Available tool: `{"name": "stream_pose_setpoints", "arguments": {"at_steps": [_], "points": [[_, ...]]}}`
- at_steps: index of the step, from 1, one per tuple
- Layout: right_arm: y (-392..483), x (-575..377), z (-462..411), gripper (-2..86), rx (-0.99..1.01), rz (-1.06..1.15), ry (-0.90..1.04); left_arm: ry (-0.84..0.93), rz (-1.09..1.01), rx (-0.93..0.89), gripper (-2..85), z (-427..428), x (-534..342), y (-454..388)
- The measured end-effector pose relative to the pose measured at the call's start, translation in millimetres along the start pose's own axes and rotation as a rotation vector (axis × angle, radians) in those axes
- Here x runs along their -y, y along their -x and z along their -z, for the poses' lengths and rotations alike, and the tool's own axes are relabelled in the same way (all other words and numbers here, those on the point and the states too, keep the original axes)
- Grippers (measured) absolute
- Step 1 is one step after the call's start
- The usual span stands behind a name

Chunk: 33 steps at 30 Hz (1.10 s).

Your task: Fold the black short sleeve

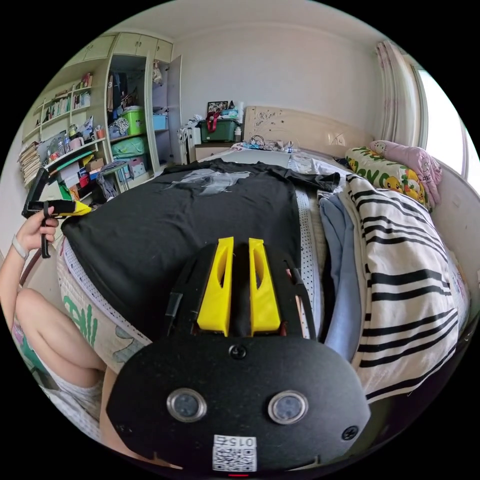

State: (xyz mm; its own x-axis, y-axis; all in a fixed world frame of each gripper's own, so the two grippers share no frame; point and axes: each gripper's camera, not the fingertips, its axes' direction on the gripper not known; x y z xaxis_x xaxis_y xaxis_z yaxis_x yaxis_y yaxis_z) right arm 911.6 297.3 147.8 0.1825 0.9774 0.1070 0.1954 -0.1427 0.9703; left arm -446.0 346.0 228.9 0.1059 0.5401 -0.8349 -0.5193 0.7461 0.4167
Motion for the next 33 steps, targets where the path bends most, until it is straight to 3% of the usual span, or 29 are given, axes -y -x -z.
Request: {"name": "stream_pose_setpoints", "arguments": {"at_steps": [5,7,10,13,17,22,33], "points": [[-7,9,8,9.1,-0.072,0.076,0.119,-0.039,-0.245,-0.171,9.0,51,-2,-29],[-6,-5,42,9.6,-0.105,0.202,0.029,-0.038,-0.390,-0.131,9.8,74,-18,-44],[-20,-36,81,10.1,0.028,0.286,-0.036,-0.023,-0.530,-0.007,11.4,88,-44,-56],[-49,-63,97,9.8,0.131,0.204,-0.051,-0.051,-0.567,0.124,11.4,83,-60,-54],[-82,-89,87,9.6,0.265,0.047,-0.076,-0.085,-0.573,0.115,10.7,68,-63,-41],[-91,-103,73,6.9,0.245,-0.076,-0.155,-0.147,-0.533,0.077,8.2,50,-57,-19],[-53,-69,97,-0.3,0.158,-0.004,-0.106,-0.225,-0.581,0.075,0.5,52,-65,-11]]}}
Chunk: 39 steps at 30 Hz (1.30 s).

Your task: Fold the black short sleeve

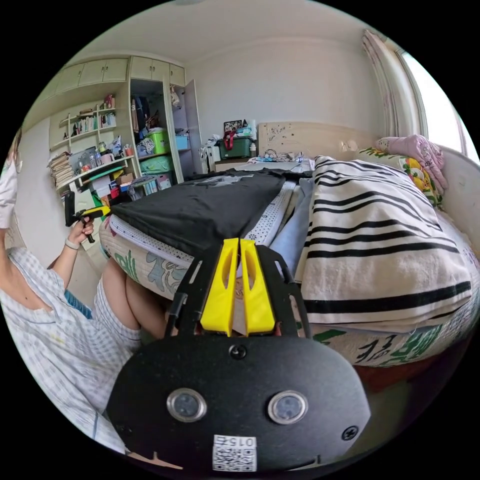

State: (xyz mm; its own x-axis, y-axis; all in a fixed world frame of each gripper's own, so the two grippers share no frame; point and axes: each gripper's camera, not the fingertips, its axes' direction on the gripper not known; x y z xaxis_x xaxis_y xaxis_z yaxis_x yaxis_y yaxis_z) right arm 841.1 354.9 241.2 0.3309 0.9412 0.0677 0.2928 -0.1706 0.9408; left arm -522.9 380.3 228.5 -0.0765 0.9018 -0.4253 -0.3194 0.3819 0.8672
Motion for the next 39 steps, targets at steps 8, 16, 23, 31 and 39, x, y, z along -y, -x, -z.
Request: {"name": "stream_pose_setpoints", "arguments": {"at_steps": [8,16,23,31,39], "points": [[24,28,34,-0.8,-0.033,-0.063,-0.045,-0.067,-0.002,-0.098,0.0,-2,-8,3],[55,59,48,0.3,-0.084,-0.157,0.049,-0.002,-0.035,-0.158,1.4,-30,-29,6],[109,166,78,5.1,-0.163,-0.088,-0.124,-0.193,-0.009,0.061,6.2,-17,23,74],[235,403,-57,5.6,0.253,0.068,-0.004,-0.068,0.235,0.039,5.1,-232,183,230],[343,549,-205,5.0,0.237,0.041,0.153,0.186,0.162,0.164,7.2,-397,166,250]]}}
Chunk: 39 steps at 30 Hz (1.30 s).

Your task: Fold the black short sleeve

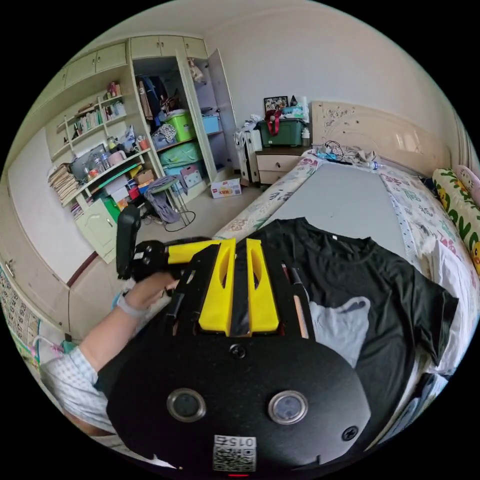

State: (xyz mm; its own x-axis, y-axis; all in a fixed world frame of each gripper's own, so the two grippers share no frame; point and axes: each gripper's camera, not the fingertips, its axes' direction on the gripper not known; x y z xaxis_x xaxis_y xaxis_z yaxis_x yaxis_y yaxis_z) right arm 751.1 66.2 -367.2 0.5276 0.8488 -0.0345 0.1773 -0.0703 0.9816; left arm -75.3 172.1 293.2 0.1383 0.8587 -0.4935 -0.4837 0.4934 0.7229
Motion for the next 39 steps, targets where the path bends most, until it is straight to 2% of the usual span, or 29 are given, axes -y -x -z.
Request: {"name": "stream_pose_setpoints", "arguments": {"at_steps": [5,8,10,13,17,20,23,27,32,35,39], "points": [[14,69,-68,5.1,-0.039,-0.176,0.017,0.093,0.036,-0.061,5.6,-44,-5,12],[15,91,-87,5.3,-0.005,-0.328,-0.032,0.103,0.078,-0.069,0.9,-60,-15,21],[12,95,-89,5.3,0.123,-0.470,-0.130,0.081,0.104,-0.105,-0.4,-66,-25,29],[16,108,-87,5.5,0.224,-0.513,-0.149,-0.003,0.152,-0.109,-0.7,-60,-42,45],[41,123,-71,5.6,0.117,-0.469,-0.166,-0.110,0.238,-0.097,-0.7,-48,-68,68],[65,138,-71,5.7,0.042,-0.399,-0.113,-0.158,0.279,-0.128,-0.5,-40,-91,85],[99,155,-88,6.5,-0.088,-0.307,-0.008,-0.190,0.360,-0.048,0.3,-35,-119,100],[150,175,-121,8.8,-0.112,-0.206,0.102,-0.220,0.460,-0.103,7.8,-53,-153,121],[195,191,-143,10.0,-0.105,-0.143,0.177,-0.124,0.432,-0.052,12.7,-96,-166,115],[218,200,-152,9.2,-0.121,-0.127,0.200,-0.048,0.397,-0.074,11.4,-129,-173,110],[254,215,-182,8.3,-0.125,-0.047,0.349,0.003,0.342,-0.073,6.6,-157,-182,102]]}}
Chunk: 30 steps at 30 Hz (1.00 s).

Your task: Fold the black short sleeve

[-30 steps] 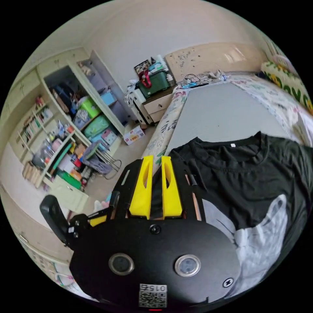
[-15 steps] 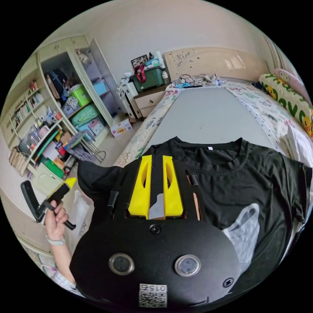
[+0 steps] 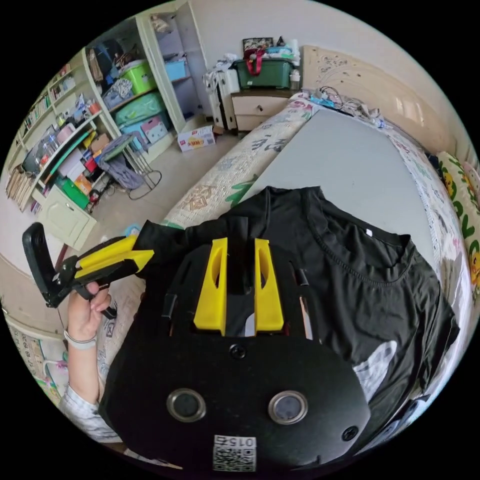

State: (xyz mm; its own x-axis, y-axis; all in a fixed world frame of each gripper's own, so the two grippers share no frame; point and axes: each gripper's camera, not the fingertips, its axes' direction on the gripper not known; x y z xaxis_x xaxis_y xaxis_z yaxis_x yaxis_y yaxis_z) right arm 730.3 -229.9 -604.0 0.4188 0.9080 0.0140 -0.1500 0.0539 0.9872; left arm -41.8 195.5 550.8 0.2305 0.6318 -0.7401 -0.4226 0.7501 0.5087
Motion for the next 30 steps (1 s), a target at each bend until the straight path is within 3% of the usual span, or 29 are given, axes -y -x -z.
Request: {"name": "stream_pose_setpoints", "arguments": {"at_steps": [5,8,12,16,22,30], "points": [[37,5,5,1.5,-0.106,0.005,-0.030,-0.061,-0.022,-0.011,0.8,-2,-26,5],[51,2,28,-0.4,-0.060,-0.005,-0.184,-0.164,0.064,-0.011,-0.1,10,-50,25],[90,22,53,-0.6,0.060,0.008,-0.309,-0.373,0.330,-0.057,-0.4,26,-104,69],[149,66,45,0.1,-0.001,0.048,-0.264,-0.470,0.519,-0.088,0.3,26,-148,96],[199,103,6,3.6,-0.273,0.091,-0.204,-0.629,0.514,-0.006,3.5,41,-175,97],[139,110,54,9.5,-0.183,-0.024,-0.214,-0.501,0.376,0.015,5.8,15,-150,97]]}}
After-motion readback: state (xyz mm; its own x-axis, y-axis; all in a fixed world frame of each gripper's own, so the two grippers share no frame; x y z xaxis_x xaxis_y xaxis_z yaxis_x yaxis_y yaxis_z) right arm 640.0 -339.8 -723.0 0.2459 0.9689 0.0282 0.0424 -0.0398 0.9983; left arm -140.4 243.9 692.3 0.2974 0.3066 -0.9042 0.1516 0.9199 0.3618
